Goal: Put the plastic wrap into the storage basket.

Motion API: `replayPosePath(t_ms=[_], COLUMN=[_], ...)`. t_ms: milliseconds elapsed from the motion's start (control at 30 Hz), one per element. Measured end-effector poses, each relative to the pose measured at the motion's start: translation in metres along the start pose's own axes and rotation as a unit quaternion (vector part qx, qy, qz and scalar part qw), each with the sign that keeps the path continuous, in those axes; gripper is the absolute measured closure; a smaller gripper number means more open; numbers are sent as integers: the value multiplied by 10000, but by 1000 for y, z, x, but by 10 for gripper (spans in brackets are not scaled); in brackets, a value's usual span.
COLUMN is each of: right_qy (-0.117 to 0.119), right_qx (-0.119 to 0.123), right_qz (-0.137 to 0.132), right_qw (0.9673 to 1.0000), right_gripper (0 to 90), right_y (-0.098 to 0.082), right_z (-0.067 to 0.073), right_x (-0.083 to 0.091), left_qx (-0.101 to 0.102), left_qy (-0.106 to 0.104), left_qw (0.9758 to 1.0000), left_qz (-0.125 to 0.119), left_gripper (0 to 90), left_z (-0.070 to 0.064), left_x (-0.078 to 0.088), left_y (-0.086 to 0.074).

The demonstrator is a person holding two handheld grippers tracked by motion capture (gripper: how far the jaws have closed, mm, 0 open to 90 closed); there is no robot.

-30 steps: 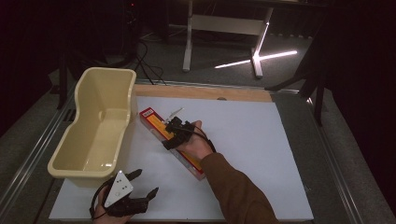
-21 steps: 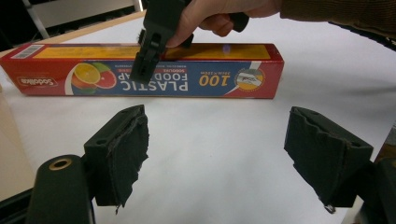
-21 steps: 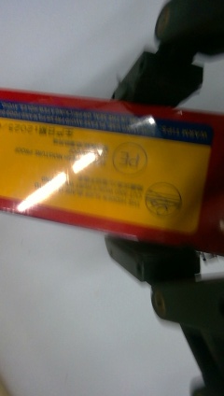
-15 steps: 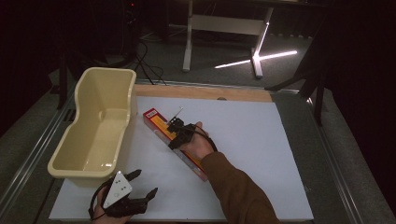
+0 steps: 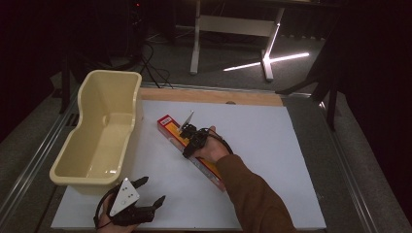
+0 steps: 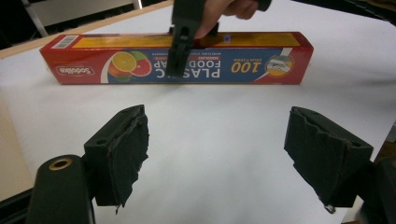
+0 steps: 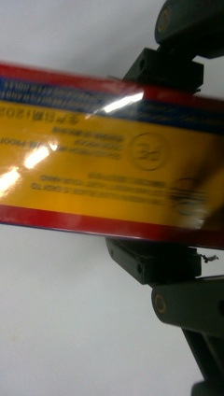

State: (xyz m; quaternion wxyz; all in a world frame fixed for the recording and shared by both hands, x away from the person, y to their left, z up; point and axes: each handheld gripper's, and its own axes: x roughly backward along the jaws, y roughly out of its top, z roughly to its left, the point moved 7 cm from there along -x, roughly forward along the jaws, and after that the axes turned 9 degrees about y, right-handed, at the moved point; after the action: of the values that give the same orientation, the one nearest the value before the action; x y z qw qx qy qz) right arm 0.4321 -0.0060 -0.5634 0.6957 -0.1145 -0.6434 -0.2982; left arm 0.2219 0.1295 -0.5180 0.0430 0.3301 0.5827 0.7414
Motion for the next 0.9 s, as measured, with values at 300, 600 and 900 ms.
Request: replayPosePath(t_ms=[300,600,900], right_qy=[205,627,1147], right_qx=[-687,-1074,-1548], right_qz=[403,-290,-1315], right_qw=[9966,9918,9724], right_gripper=[409,413,413], right_y=[1,9,19], right_z=[-2,0,-10], right_x=[2,27,62], left_qx=[32,11,-14], left_qy=[17,26,-41], left_qw=[10000,10000,10000], left_qz=[-26,-15,9], left_gripper=[217,217,218], left_z=[2,1,-3], left_x=[1,0,-2], left_y=[0,0,-1])
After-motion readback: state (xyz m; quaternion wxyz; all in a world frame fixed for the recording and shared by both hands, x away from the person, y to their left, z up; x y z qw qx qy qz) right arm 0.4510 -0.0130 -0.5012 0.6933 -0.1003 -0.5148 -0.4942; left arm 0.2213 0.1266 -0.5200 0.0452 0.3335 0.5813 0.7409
